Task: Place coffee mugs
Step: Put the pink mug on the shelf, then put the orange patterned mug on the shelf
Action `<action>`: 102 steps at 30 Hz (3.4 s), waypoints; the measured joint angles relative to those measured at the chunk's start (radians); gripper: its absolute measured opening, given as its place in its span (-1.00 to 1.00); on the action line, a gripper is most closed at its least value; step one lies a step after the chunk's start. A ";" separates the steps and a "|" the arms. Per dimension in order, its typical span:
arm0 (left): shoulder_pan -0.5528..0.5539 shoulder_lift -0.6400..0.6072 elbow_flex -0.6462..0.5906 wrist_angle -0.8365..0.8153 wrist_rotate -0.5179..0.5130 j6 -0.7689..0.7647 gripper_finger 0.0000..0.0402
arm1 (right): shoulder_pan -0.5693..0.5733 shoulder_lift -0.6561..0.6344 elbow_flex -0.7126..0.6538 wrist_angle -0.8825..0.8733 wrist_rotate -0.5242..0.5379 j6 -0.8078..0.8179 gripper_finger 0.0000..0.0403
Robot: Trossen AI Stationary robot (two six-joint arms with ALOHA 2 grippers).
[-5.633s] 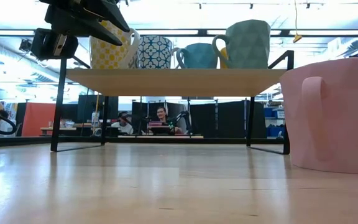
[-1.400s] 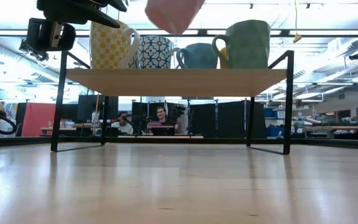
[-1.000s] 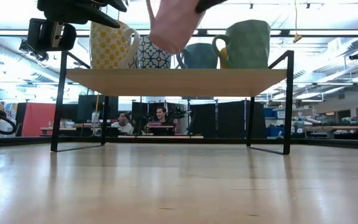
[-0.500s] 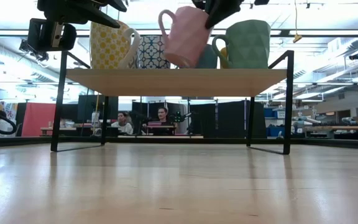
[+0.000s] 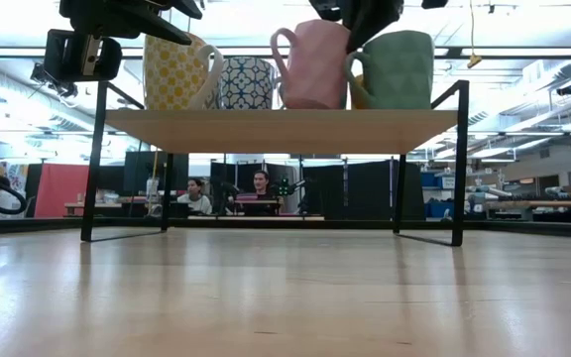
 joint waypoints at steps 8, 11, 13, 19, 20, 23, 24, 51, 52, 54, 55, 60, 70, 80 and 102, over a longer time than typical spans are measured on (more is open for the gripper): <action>0.000 0.000 0.000 0.000 0.000 0.000 -0.57 | 0.021 0.000 0.000 -0.007 -0.007 0.000 -0.87; 0.000 0.000 0.000 0.000 0.000 0.000 -0.57 | 0.023 0.000 0.000 -0.017 -0.006 -0.014 -0.87; 0.000 0.000 0.000 0.000 0.000 0.000 -0.57 | 0.023 0.000 0.000 -0.031 -0.006 -0.018 -0.87; 0.000 0.000 0.000 0.000 0.000 0.000 -0.57 | 0.023 0.000 0.001 -0.037 -0.006 -0.018 -0.84; 0.000 0.000 0.000 0.000 0.000 0.000 -0.57 | 0.023 0.000 0.001 -0.038 -0.006 -0.018 -0.83; 0.000 0.000 0.000 0.000 0.000 0.000 -0.57 | 0.023 0.000 0.001 -0.036 -0.006 -0.018 -0.80; 0.000 0.000 0.000 0.000 0.000 0.000 -0.57 | 0.023 0.000 0.001 -0.035 -0.006 -0.018 -0.80; 0.000 0.000 0.000 0.000 0.000 -0.001 -0.57 | 0.023 0.000 0.000 0.002 -0.004 0.007 -0.57; 0.000 0.000 0.000 0.000 0.000 -0.001 -0.57 | 0.023 0.000 0.000 0.003 -0.002 0.007 -0.55; 0.000 0.000 0.000 0.000 0.000 -0.001 -0.57 | 0.022 0.000 0.000 0.007 -0.002 0.008 -0.52; 0.000 0.000 0.000 0.000 0.000 -0.001 -0.57 | 0.022 0.000 0.000 0.009 -0.001 0.008 -0.51; 0.000 0.000 0.000 0.000 0.000 -0.001 -0.57 | 0.023 0.000 0.000 0.017 0.030 0.012 -0.50; 0.000 0.000 0.000 0.000 0.001 -0.001 -0.57 | 0.052 0.000 0.000 0.018 0.072 0.009 -0.51; 0.000 0.000 0.000 0.000 0.000 0.024 -0.57 | 0.141 -0.002 0.000 0.017 0.180 0.008 -0.52; 0.000 0.002 0.000 0.000 -0.052 0.128 -0.57 | 0.435 -0.119 0.000 0.035 0.143 0.472 -0.52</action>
